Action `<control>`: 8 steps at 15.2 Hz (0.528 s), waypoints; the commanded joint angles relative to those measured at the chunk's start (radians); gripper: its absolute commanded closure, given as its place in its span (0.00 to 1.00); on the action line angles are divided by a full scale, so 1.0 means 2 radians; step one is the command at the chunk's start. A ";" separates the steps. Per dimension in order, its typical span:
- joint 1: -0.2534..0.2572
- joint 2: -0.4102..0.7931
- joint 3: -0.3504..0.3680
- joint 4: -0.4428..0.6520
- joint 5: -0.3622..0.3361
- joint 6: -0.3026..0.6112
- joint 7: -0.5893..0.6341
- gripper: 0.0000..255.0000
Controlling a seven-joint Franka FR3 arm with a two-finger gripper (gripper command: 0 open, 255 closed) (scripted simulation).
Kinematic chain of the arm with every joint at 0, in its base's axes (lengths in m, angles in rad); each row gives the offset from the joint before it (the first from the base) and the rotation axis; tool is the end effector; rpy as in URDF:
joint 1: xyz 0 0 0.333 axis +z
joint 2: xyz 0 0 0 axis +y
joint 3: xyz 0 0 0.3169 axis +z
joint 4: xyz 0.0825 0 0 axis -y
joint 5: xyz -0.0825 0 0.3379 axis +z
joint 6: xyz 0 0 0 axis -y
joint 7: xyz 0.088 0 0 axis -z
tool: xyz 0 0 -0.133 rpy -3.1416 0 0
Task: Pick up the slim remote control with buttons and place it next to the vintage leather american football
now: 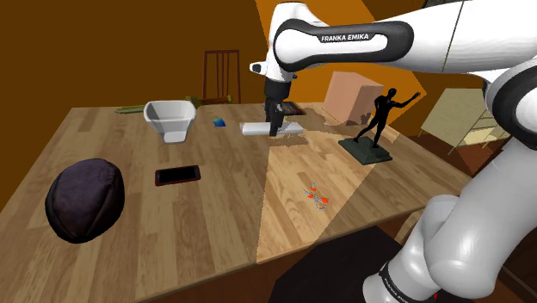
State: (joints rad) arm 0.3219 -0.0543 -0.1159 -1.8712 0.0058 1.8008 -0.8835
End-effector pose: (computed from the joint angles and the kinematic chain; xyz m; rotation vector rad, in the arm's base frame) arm 0.4885 0.1016 0.5170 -2.6735 -1.6178 0.0181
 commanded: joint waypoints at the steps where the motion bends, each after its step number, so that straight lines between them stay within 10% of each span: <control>1: 0.012 -0.001 0.013 0.001 0.001 -0.001 0.025 1.00; 8: 0.051 0.025 0.055 0.031 0.005 -0.005 0.106 1.00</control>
State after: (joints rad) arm 0.4115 -0.0076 -0.0175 -1.8086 0.0147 1.7869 -0.6977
